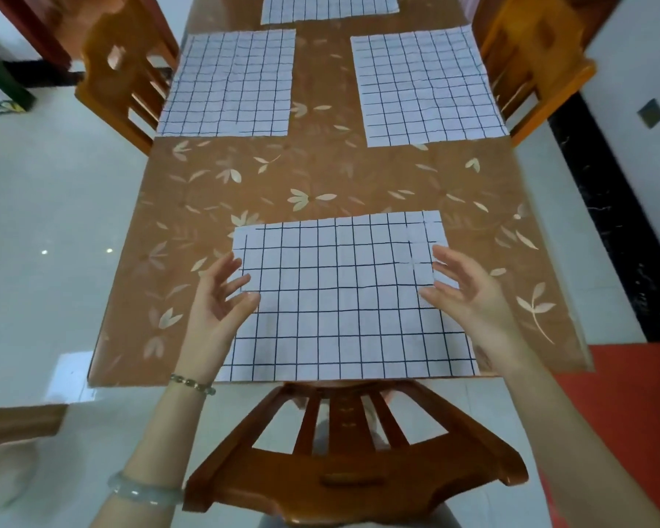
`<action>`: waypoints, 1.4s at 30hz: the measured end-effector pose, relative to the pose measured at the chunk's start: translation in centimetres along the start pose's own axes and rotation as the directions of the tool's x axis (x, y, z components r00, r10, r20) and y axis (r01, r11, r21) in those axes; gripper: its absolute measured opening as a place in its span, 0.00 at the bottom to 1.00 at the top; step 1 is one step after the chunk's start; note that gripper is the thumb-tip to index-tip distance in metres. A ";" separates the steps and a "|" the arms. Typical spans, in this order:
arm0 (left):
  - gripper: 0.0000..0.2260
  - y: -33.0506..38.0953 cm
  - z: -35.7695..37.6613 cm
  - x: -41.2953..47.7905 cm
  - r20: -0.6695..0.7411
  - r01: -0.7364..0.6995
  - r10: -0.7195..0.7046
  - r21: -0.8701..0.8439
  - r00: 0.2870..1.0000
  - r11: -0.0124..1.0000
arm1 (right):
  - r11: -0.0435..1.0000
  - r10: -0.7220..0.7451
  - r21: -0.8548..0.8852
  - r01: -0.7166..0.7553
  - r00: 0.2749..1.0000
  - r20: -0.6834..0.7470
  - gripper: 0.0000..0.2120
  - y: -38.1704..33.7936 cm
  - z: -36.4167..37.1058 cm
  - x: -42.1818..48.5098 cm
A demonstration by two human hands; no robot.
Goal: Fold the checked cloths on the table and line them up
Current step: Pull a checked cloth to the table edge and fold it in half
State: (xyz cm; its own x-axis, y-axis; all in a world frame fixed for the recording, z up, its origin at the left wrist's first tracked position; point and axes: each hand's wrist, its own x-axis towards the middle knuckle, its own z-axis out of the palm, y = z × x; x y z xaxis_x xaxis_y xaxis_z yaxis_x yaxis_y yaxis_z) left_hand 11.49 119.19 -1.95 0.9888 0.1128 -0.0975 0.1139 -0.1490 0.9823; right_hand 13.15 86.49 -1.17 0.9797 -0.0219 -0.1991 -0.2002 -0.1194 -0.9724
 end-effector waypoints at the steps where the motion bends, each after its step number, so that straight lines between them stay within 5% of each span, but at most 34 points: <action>1: 0.30 -0.5 -0.3 1.2 0.018 0.012 -0.012 0.035 1.000 0.999 | 1.000 0.015 -0.008 -0.015 1.000 -0.010 0.23 0.3 -0.3 0.9; 12: 0.26 -9.1 -2.4 19.5 0.103 0.213 -0.331 0.582 0.938 0.785 | 0.923 0.171 -0.323 -0.208 0.975 -0.139 0.19 7.9 -4.6 17.3; 17: 0.19 -11.9 -1.7 23.5 0.061 0.116 -0.252 0.766 0.966 0.633 | 0.862 0.196 -0.445 -0.243 0.969 -0.149 0.18 10.2 -4.9 22.0; 27: 0.15 -13.1 -2.4 25.9 0.086 0.054 -0.218 0.822 0.972 0.566 | 0.607 0.109 -0.790 -0.086 0.994 -0.024 0.16 11.8 -5.2 26.3; 32: 0.09 -12.2 -1.9 26.2 0.037 0.107 -0.285 0.875 0.958 0.472 | 0.611 0.233 -0.773 -0.170 0.972 -0.030 0.06 11.0 -5.2 27.2; 42: 0.09 -6.9 -4.5 25.9 -0.007 0.008 -0.004 0.808 1.000 0.589 | 0.772 0.024 -0.619 -0.146 0.979 -0.201 0.07 5.3 -6.3 25.2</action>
State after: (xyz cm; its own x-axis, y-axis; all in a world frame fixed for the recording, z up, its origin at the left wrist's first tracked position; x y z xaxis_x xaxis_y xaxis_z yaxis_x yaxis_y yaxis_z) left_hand 35.84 127.51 -10.57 0.9877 0.1201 -0.1005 0.1527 -0.8807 0.4483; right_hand 36.78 79.01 -10.60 0.9552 -0.2239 -0.1937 -0.2960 -0.7031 -0.6466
